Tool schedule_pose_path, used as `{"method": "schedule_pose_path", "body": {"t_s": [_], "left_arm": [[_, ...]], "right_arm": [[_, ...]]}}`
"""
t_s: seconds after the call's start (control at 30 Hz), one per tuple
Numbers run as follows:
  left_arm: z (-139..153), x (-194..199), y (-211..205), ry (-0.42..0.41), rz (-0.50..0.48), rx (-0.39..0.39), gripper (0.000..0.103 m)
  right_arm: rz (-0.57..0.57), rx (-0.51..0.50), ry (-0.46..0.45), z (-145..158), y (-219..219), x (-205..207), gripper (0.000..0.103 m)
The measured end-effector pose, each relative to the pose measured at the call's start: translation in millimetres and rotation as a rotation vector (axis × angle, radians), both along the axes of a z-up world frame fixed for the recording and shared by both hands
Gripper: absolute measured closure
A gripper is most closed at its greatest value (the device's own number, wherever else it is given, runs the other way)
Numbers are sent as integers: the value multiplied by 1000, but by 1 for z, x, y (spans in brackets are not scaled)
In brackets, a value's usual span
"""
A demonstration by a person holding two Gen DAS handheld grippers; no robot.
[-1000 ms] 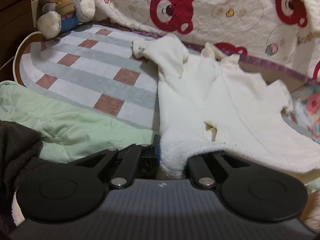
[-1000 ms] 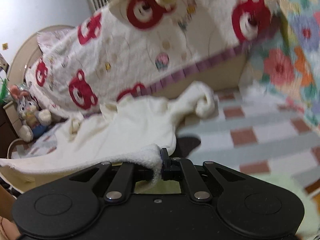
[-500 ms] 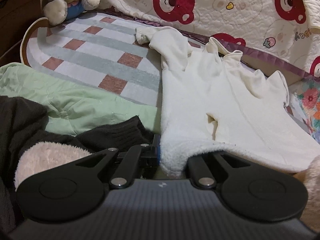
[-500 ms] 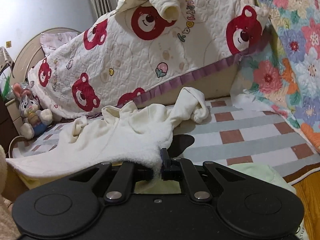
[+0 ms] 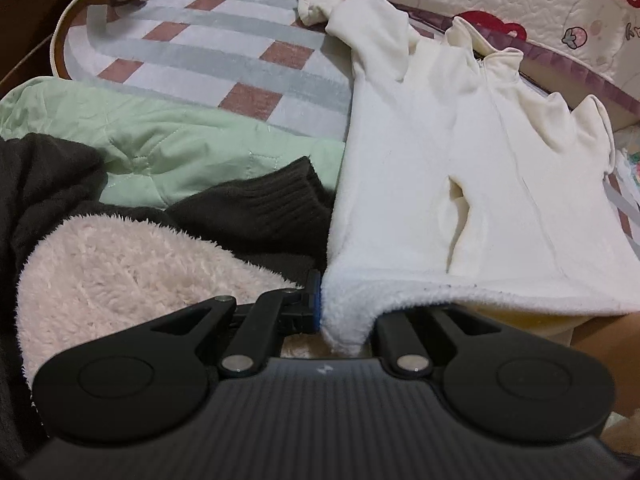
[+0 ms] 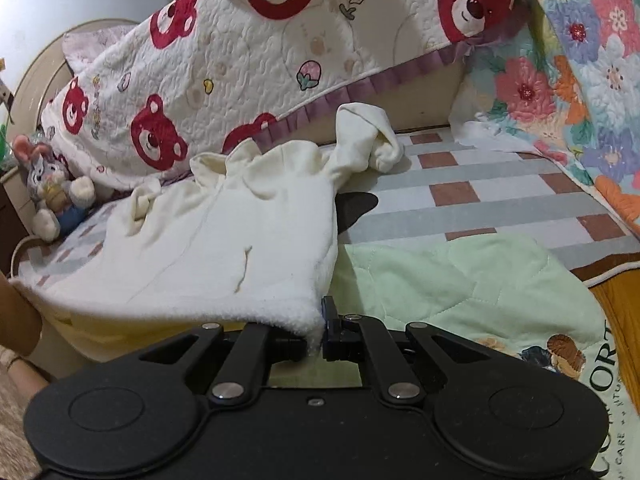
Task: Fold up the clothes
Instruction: 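Lower the jacket onto the rug with both tools, then open both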
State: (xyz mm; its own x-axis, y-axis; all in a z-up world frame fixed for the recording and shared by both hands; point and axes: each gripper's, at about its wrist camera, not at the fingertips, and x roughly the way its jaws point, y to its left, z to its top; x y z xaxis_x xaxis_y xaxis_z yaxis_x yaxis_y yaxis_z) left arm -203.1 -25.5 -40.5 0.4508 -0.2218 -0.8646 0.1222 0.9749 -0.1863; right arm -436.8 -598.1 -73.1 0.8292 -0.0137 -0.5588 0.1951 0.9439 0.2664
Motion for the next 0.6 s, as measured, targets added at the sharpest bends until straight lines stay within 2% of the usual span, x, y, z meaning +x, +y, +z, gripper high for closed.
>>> {"method": "schedule_pose_path", "body": {"t_s": [0.07,0.17,0.3,0.5,0.53,0.57,0.6], "left_arm": [[2,1,0,22,-4,-14,89],[3,5,6,70,6,-101,79],[14,10,6,83,-1,-134,70],[43,13,1,73,-40,-161,63],[48,13,-1,66,-53,-154,61],[54,12,-3,52,-66,-142,59],[61,10,-6,35,-78,-129,58]], "right_arm": [[11,0,25,-4,0,2,97],[26,17,88,-15,-1,8,96],[54,86,194,-30,-5,19,94],[170,23,215,-4,-2,14,85],[185,4,249,-1,-1,13,77],[198,-17,289,2,1,13,64],[211,-38,329,5,2,13,61]]}}
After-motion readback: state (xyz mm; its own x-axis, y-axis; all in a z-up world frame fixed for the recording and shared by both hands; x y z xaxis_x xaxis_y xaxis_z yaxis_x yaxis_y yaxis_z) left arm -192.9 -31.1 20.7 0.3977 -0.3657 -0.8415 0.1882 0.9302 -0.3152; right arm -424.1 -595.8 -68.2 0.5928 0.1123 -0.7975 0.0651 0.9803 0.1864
